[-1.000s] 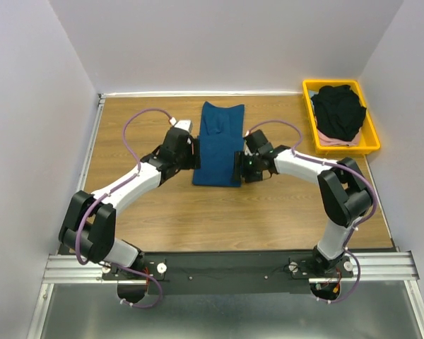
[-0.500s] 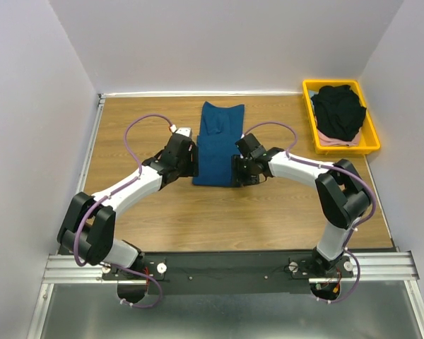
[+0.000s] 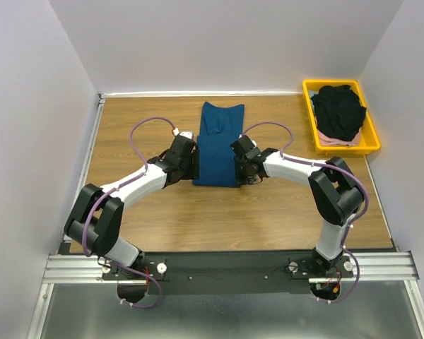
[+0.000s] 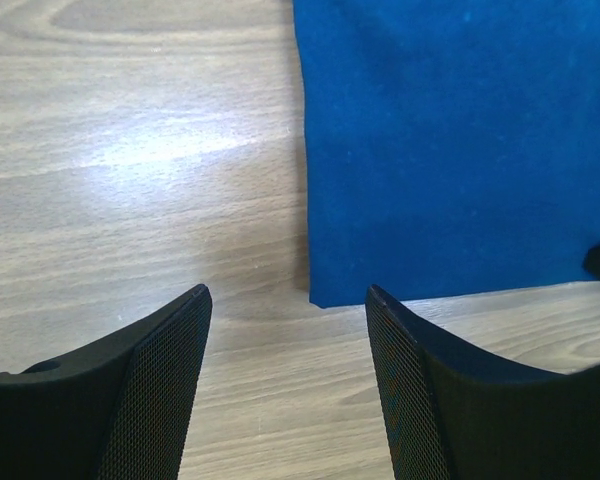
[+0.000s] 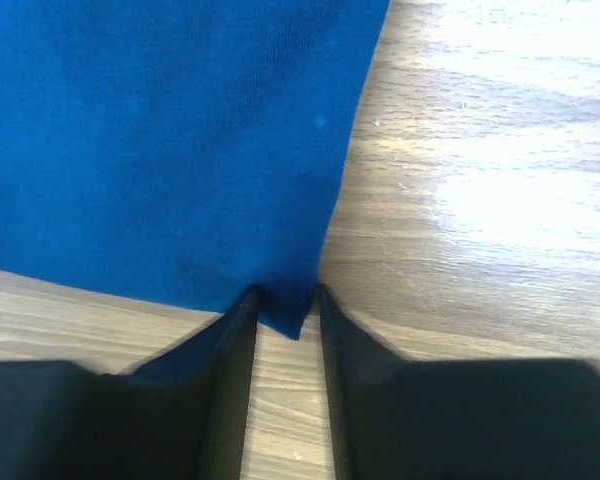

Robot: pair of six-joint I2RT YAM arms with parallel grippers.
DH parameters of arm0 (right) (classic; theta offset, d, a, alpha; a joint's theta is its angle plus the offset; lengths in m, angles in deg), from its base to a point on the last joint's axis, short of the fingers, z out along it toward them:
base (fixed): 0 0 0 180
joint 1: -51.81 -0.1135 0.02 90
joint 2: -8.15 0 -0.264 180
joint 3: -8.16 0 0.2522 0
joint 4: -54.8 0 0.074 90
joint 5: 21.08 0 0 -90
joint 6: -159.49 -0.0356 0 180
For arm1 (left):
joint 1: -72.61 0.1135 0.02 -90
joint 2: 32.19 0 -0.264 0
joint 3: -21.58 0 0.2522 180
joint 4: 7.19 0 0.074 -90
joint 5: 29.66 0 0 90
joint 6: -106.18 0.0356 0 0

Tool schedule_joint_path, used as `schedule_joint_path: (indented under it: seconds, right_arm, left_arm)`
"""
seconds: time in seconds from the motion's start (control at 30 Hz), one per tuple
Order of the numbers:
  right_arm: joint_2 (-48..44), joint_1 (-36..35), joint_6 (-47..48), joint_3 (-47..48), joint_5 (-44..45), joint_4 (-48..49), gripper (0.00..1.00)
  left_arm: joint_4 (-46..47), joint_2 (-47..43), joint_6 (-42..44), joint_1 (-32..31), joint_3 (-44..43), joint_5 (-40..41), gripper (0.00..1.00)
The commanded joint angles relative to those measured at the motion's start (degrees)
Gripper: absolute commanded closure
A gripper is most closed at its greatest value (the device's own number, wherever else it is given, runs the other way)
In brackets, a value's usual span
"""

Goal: Fold and stack the t-shirts
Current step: Fold the tshirt

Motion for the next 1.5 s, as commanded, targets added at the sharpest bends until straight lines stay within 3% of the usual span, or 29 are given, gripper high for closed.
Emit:
schedule_joint_path:
  seconds: [0.0, 0.07, 0.2, 0.77, 1.1, 1.2, 1.33, 1.47]
  right_arm:
    - [2.97, -0.98, 0.43, -3.72, 3.16, -3.87, 0.75]
    - [2.70, -1.07, 0.78, -4.16, 3.42, -4.14, 0.88]
    - [2.00, -1.16, 1.48, -4.60, 3.77, -4.40, 0.99]
    - [3.14, -1.25, 3.06, -3.37, 4.04, -4.67, 0.99]
    - [1.91, -1.25, 3.41, -3.11, 4.48, -4.84, 0.99]
    - [1.74, -1.25, 3.77, -3.02, 4.30, -4.93, 0.99]
    - [0.68, -1.25, 5.70, -2.58, 0.01, -6.24, 0.99]
    - [-1.51, -2.91, 6.58, -2.84, -3.43, -11.77, 0.99]
  left_arm:
    - [-2.31, 2.76, -0.94, -0.44, -2.06, 0.99, 0.29]
    - [-2.67, 3.82, -1.03, -0.52, -2.50, 0.81, 0.29]
    - [-3.37, 6.37, -0.94, -0.61, -3.65, 0.55, 0.29]
    - [-7.67, 15.16, 0.47, -2.28, -8.22, -1.74, 0.36]
    - [-11.36, 16.92, 0.99, -3.16, -7.60, -0.95, 0.55]
    - [-11.81, 17.71, 1.17, -3.42, -7.17, -1.65, 0.65]
    - [-12.42, 15.61, 1.00, -3.78, -5.15, -2.09, 1.00]
    - [-14.62, 10.87, 0.20, -4.65, -2.25, -3.05, 1.00]
